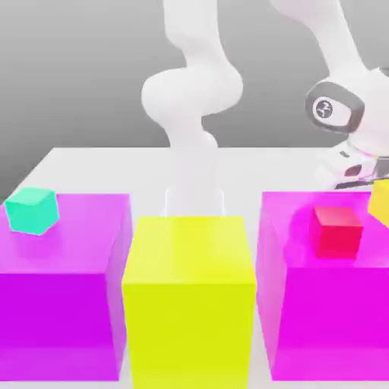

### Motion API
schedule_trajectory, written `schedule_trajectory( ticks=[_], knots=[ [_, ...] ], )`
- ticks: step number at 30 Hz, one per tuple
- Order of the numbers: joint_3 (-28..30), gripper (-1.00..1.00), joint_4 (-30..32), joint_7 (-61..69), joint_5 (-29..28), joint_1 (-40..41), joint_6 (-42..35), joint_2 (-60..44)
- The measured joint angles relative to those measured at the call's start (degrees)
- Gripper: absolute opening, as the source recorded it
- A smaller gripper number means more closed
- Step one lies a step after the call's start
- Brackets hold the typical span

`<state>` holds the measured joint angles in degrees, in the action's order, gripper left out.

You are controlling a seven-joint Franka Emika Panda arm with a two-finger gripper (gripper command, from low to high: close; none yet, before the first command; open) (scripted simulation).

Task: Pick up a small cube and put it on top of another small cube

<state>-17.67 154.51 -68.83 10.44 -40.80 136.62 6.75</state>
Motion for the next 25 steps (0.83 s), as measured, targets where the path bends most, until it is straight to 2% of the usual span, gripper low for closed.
schedule_trajectory(
  ticks=[6,12,16,20,21,25],
  knots=[
    [1.5,-1.0,-5.4,12.6,2.4,-1.3,-14.2,3.9],
    [6.4,-1.0,-17.1,22.7,-3.4,2.8,-22.5,6.6],
    [10.0,-1.0,-25.2,27.3,-8.5,6.6,-24.6,7.7],
    [10.5,-1.0,-22.4,28.2,-8.3,7.1,-17.0,5.7],
    [10.5,1.0,-21.2,28.2,-8.3,7.1,-15.1,5.0],
    [10.5,1.0,-21.2,28.2,-8.3,7.1,-15.1,5.0]
  ],
)
